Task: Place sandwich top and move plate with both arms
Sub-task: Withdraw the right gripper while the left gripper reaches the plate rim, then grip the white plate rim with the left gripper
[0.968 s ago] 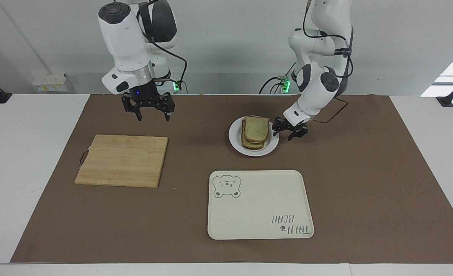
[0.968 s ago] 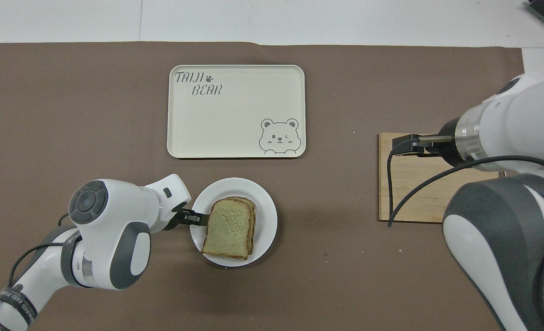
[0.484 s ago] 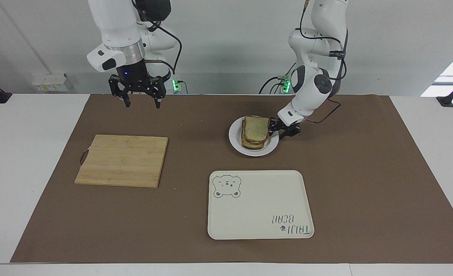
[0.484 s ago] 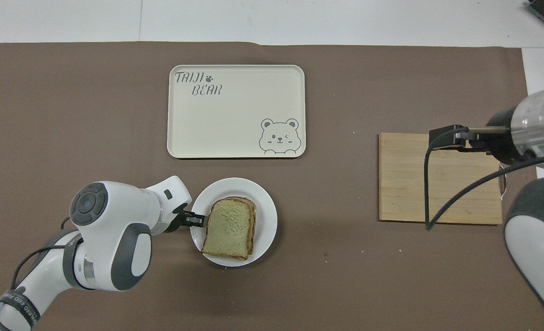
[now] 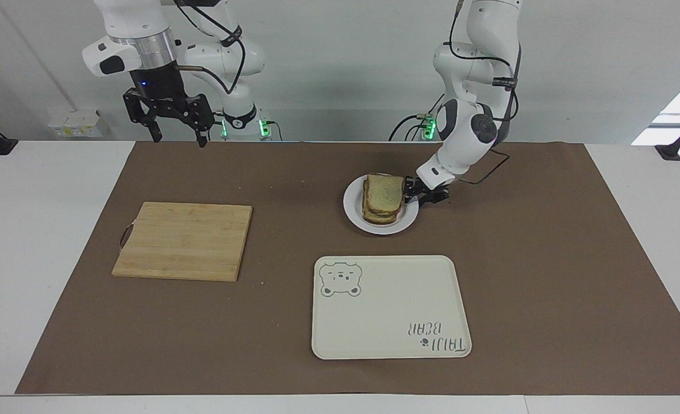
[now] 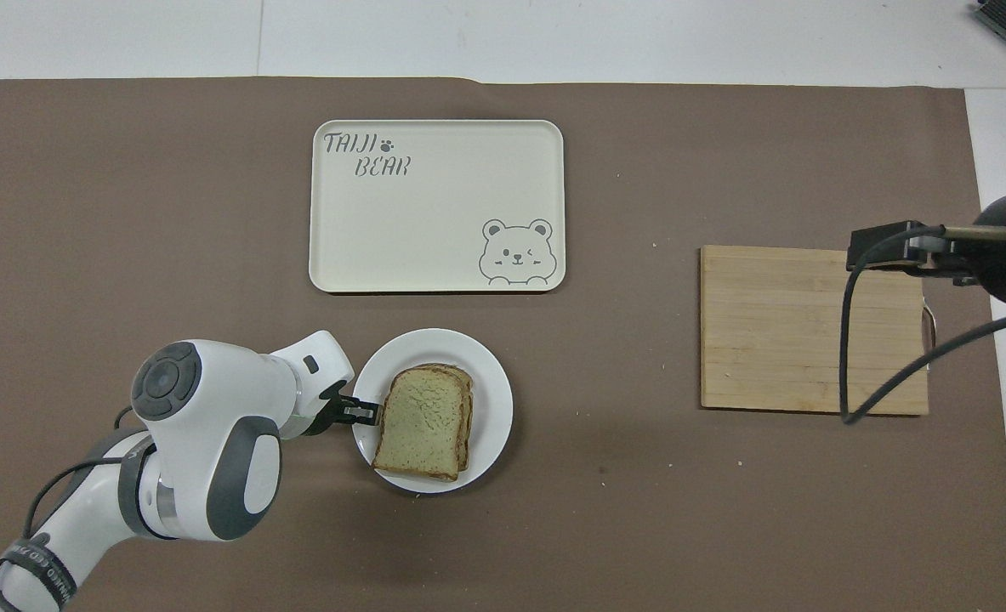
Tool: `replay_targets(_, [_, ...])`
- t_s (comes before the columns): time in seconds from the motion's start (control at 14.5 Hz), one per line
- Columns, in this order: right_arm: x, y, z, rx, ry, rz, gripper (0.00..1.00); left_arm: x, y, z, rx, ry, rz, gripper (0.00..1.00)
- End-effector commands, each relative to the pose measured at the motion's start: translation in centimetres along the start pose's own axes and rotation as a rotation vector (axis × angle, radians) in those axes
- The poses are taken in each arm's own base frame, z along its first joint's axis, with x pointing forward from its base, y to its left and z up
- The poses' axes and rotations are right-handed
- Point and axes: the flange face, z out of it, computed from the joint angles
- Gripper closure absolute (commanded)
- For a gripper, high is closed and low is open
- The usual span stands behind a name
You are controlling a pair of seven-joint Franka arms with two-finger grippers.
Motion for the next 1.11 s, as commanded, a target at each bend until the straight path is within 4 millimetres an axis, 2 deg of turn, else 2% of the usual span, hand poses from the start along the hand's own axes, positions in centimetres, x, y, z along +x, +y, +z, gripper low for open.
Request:
replay_targets(0.0, [0.0,2.3,-0.3,-0.009,-0.020,-0.024,0.00,-0.9,0.9,0.6,-0.017,0.010,0.011,0.59])
replay_targets(0.07, [-0.2,2.4,-0.5,-0.011,-0.027,-0.024,0.00,-1.0,1.2,0.6,-0.020,0.009,0.012,0.60])
replay_targets(0.21, [-0.2,3.9,-1.6,-0.010,-0.032,0.002,0.00,-1.4,1.3,1.0,-0.039,0.004,-0.007,0.61])
replay_targets(0.41, [-0.9,5.4,-2.4,-0.006,-0.024,0.027,0.00,-1.5,1.2,1.1,-0.040,-0.002,-0.010,0.72])
replay_targets(0.83, [-1.5,5.4,-1.7,-0.004,-0.060,0.005,0.00,-1.0,0.7,1.0,-0.104,0.011,-0.029,0.75])
replay_targets(0.9, [-1.5,5.5,-1.7,-0.003,-0.063,-0.018,0.00,-1.3,0.7,1.0,-0.106,0.003,-0.029,0.90])
replay_targets(0.97, [-1.7,5.5,-1.4,-0.004,-0.076,-0.032,0.00,-1.4,0.6,1.1,-0.112,-0.010,-0.035,1.00])
replay_targets(1.04, [-1.9,5.6,-1.0,-0.004,-0.088,-0.033,0.00,-1.3,0.2,0.9,-0.118,-0.016,-0.048,1.00])
